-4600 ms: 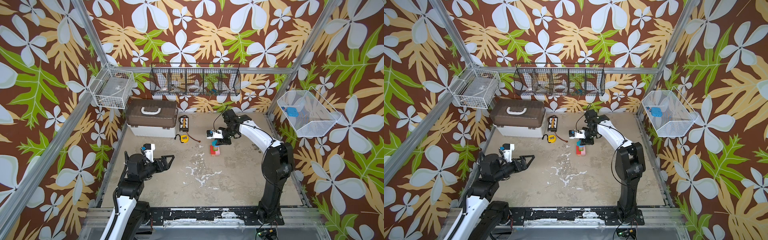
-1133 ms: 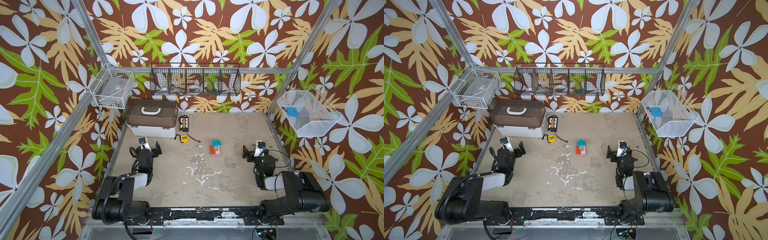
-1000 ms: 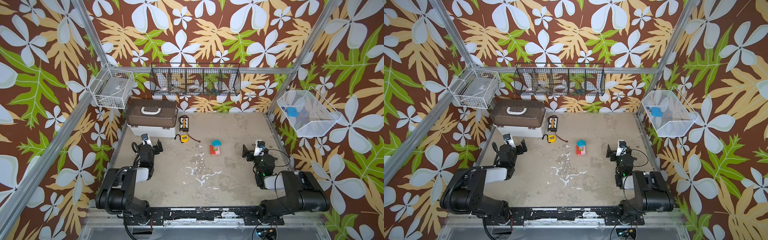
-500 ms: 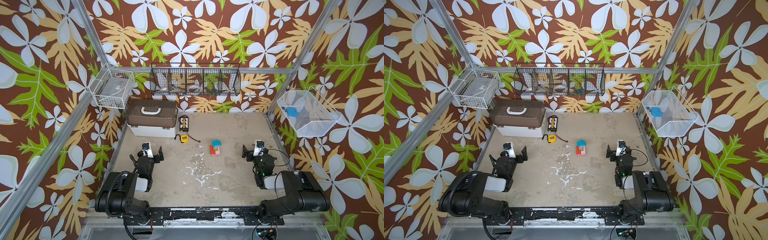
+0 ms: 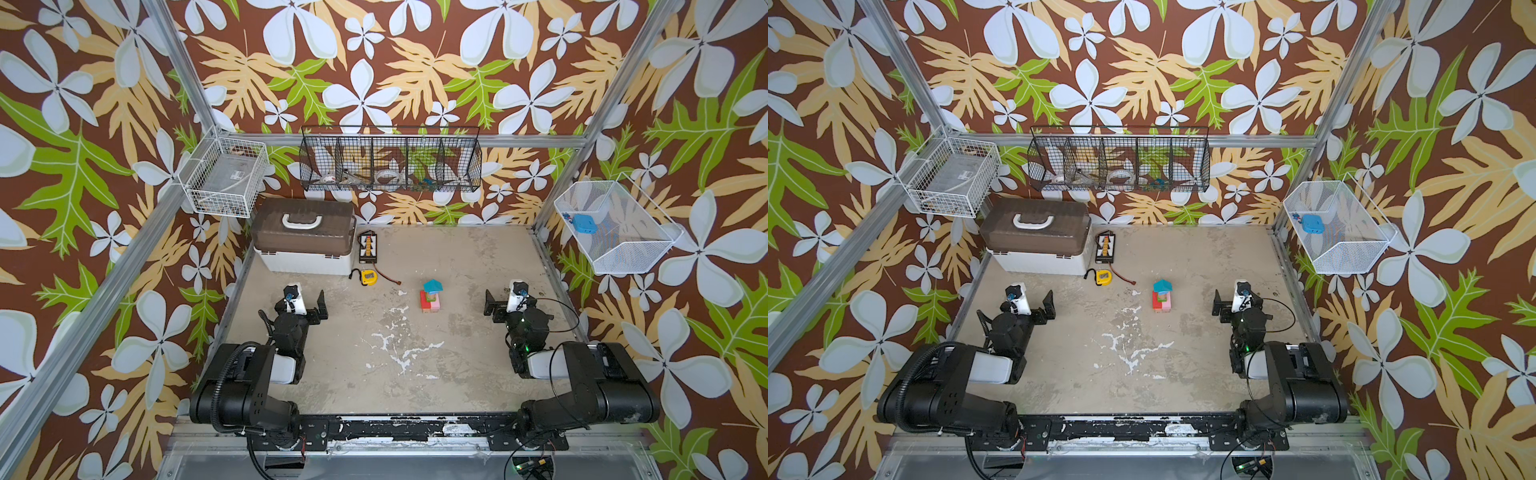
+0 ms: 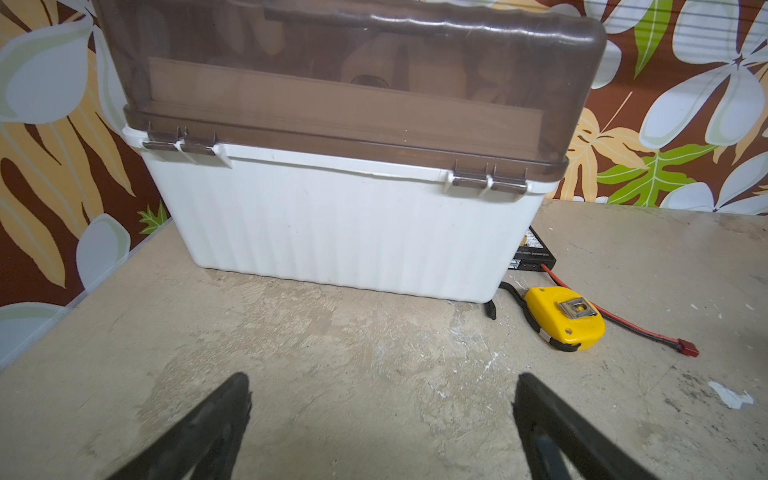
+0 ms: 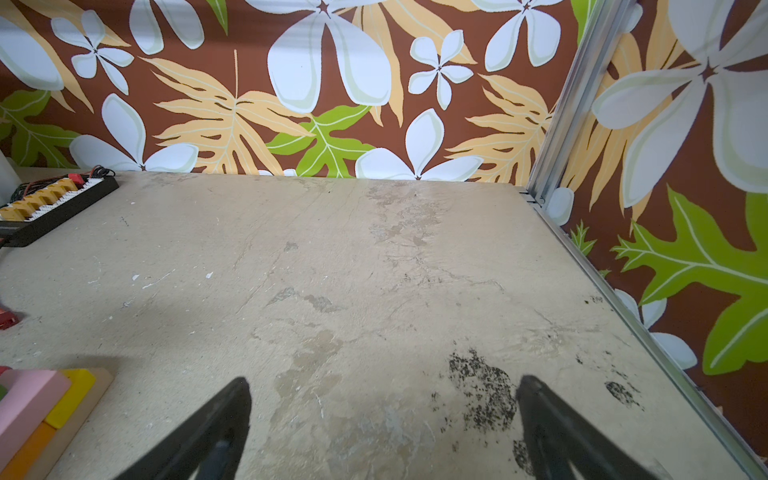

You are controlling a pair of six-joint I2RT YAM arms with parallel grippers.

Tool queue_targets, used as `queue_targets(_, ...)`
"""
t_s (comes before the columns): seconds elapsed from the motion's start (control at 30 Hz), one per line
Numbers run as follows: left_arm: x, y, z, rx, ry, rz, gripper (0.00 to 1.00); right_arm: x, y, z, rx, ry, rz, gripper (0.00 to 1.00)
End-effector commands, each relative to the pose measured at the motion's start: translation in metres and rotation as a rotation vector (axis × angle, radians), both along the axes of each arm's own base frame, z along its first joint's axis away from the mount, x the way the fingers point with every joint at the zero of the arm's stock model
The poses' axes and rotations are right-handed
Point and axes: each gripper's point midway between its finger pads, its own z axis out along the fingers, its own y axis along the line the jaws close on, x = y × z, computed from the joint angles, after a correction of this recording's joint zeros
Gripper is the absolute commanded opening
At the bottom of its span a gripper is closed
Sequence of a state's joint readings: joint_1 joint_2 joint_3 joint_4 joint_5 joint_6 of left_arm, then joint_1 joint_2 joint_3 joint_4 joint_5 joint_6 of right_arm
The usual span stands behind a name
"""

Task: Build the wood block tower

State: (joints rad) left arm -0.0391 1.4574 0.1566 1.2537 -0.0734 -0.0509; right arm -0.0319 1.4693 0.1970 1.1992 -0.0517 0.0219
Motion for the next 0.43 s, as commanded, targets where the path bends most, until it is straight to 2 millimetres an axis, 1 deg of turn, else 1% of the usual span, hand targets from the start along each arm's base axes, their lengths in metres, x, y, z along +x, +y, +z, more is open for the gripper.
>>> queue_targets(0.0, 0.0014, 0.0001, 0.0112, 0.001, -0.045, -0.002, 1.0, 0.0009, -0.0002, 0.0031, -0.003, -0.011, -0.002, 1.0)
queue_targets(0.4, 0.0013, 0.0003, 0.0112, 0.001, -0.046, -0.001, 1.0, 0.0021, 0.002, 0.0021, -0.02, -0.004, -0.008, 1.0)
